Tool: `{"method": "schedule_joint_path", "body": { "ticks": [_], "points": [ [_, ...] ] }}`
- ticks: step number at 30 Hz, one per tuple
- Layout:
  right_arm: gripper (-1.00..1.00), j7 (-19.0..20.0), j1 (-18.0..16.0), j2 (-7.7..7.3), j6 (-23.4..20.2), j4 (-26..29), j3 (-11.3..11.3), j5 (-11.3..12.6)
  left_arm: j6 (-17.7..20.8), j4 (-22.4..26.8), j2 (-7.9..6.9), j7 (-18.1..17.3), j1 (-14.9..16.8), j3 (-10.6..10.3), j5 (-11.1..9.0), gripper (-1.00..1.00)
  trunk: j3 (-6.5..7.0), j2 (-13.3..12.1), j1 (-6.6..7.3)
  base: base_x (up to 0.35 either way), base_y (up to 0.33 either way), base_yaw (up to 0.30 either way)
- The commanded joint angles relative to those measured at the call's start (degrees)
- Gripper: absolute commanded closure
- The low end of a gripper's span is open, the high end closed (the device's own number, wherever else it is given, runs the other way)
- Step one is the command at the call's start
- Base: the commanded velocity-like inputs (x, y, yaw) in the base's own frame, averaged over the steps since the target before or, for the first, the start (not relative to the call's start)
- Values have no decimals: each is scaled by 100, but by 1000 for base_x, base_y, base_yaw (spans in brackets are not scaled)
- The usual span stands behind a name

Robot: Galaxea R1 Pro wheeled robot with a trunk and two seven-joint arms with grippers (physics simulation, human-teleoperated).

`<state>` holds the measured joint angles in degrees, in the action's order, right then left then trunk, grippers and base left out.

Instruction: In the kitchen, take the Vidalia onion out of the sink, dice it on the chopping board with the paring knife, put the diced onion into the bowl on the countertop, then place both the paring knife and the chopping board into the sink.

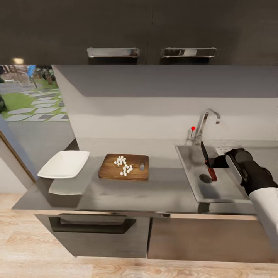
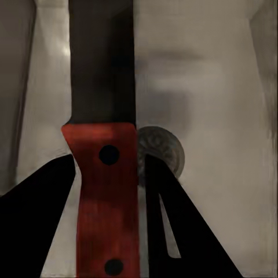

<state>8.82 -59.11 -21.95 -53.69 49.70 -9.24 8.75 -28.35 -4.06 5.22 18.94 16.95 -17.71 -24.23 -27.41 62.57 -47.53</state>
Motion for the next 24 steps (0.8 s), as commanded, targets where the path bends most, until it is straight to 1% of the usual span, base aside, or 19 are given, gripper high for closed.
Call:
{"method": "schedule_joint_path", "body": {
  "ticks": [1, 2, 3, 5, 7, 12, 14, 16, 20, 24],
  "points": [
    [100, -21, -4, -3, -11, -94, -58, 26, -31, -24, 5, 13, 10, -49, -29, -100, -6, 5, 0, -51, -294, 0],
    [100, -19, -4, 2, -4, -152, -101, 19, -31, -24, 5, 15, 10, -49, -29, -100, -6, 5, 0, -33, -296, 0],
    [100, -15, -4, 15, 10, -258, -250, 10, -31, -24, 5, 19, 10, -49, -29, -100, -6, 5, 0, -13, -298, 0],
    [100, -7, -4, 21, 24, -350, -424, 6, -31, -24, 2, 21, 10, -49, -29, -100, -6, 5, 0, -7, -299, 0],
    [100, -4, -4, 33, 126, -472, -498, 6, -31, -24, -8, 22, 10, -49, -29, -100, -6, 5, 0, -2, -228, 0],
    [100, -3, -4, 64, 415, -786, -532, 12, -31, -24, -12, 22, 10, -49, -29, -100, -6, 5, 0, 0, -46, 0],
    [100, -3, -4, 101, 639, -1036, -534, 12, -31, -24, -15, 22, 10, -47, -29, -100, -6, 5, 0, 0, -3, 0],
    [100, -3, -4, 175, 869, -1336, -534, 12, -31, -24, -19, 22, 10, -48, -29, -100, -6, 5, 0, 0, 0, 0],
    [100, -3, -4, 240, 1325, -1868, -542, 5, -31, -24, -21, 22, 10, -49, -29, -100, -6, 5, 0, 0, 0, 0],
    [100, -3, -4, 311, 1464, -2096, -543, -4, -31, -24, -21, 22, 10, -49, -29, -100, -6, 5, 0, 0, 0, 0]
  ]
}}
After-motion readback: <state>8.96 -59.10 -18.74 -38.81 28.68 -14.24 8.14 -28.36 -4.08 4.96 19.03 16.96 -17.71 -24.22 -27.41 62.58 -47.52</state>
